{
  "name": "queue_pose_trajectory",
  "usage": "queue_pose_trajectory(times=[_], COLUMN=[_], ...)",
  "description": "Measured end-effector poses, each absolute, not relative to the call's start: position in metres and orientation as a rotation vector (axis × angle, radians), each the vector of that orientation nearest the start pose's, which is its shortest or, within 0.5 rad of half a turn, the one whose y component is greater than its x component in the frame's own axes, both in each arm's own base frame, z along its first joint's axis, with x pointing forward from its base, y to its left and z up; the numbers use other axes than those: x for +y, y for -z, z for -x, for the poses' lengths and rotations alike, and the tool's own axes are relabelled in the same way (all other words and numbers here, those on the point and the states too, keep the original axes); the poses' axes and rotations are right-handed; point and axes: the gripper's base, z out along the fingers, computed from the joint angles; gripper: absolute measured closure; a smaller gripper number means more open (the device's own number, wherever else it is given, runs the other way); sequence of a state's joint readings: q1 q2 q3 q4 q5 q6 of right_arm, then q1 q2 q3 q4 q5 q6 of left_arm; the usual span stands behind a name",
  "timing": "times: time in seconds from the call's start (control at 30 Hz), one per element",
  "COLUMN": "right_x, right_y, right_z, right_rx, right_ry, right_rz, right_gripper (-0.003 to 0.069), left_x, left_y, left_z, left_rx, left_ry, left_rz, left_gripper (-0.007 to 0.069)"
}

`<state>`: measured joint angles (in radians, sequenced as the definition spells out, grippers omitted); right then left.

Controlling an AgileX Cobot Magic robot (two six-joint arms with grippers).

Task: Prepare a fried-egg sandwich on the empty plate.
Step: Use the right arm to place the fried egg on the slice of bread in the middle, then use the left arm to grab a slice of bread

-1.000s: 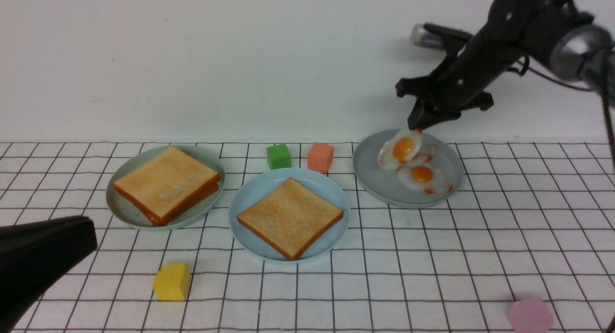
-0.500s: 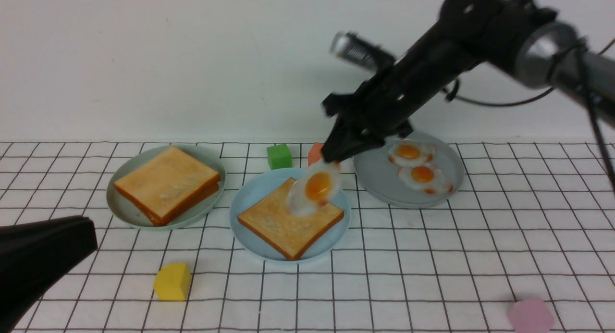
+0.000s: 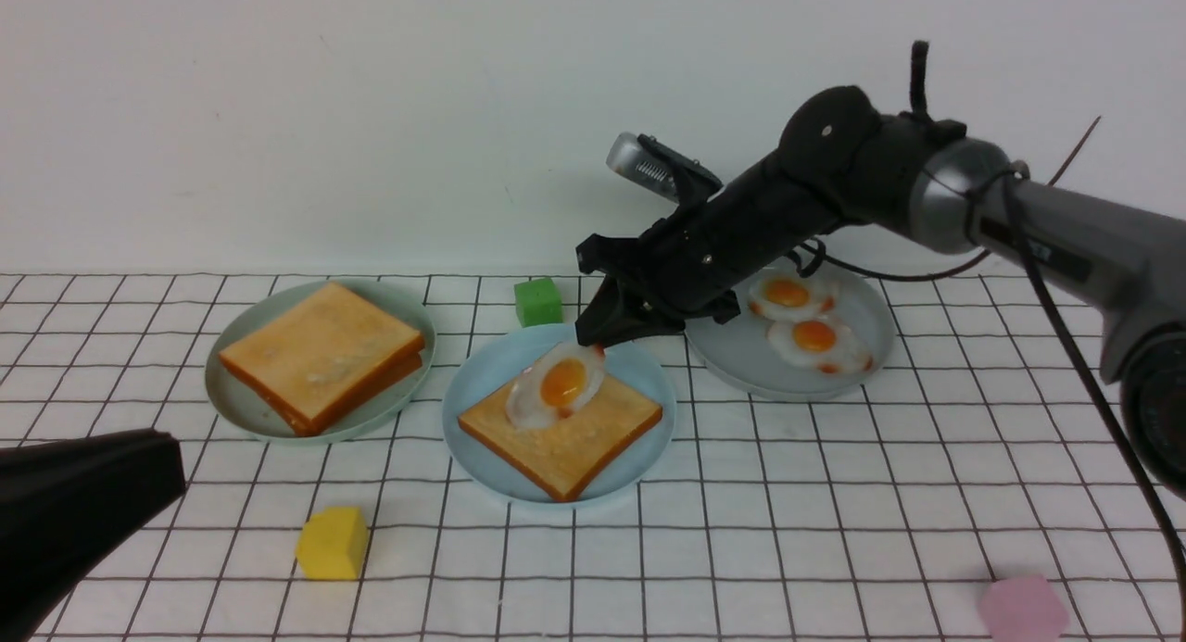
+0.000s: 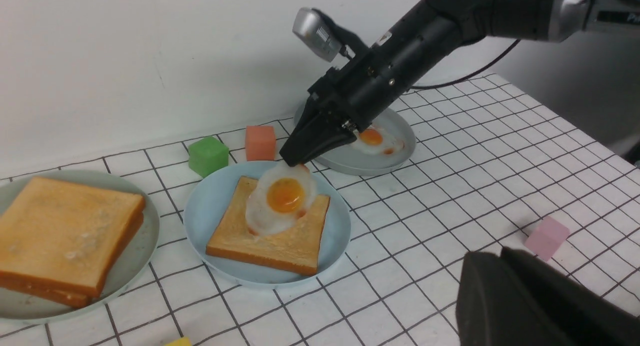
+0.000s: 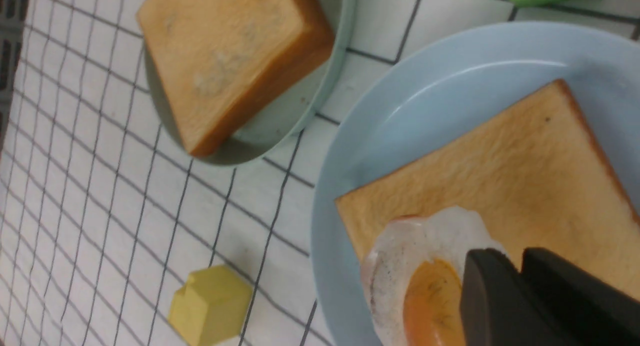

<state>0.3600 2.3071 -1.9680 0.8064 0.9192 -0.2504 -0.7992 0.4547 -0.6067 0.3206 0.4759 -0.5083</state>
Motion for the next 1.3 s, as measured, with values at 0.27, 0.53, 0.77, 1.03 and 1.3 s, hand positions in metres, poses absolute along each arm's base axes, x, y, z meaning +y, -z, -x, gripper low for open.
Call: queue_pose_trajectory(times=[0.27, 0.53, 0.77, 1.03, 1.3], right_x=[0.226, 0.204, 0.159, 0.162, 0.147], right_y=[-0.184, -0.194, -0.283, -0.374, -0.387], right_z=[-0.463, -0.460, -0.432, -0.342, -0.241], right_rx=[2.645, 2.754, 2.772, 2.629, 2.566], right_ry=[-0.991, -0.741, -0.322, -0.269, -0.294], right_rz=[0.178, 0.324, 0.390, 0.468, 0.580], right_gripper=[0.0457, 0.0166, 0.0314, 0.0652, 0.0649], left_x=[-0.055, -0.053, -0.068, -0.119, -0.104], left_y=[-0.343, -0.338, -0.317, -0.300, -0.302], left_z=[-0.072, -0.072, -0.092, -0.168, -0.265], left_rx=[1.778, 1.835, 2.069, 2.359, 2.508], left_ry=[0.600, 0.567, 0.492, 0.194, 0.242], left_rz=[-0.417, -0.417, -0.350, -0.330, -0.235], left_gripper=[0.0585, 0.0585, 0.0609, 0.0638, 0.0638])
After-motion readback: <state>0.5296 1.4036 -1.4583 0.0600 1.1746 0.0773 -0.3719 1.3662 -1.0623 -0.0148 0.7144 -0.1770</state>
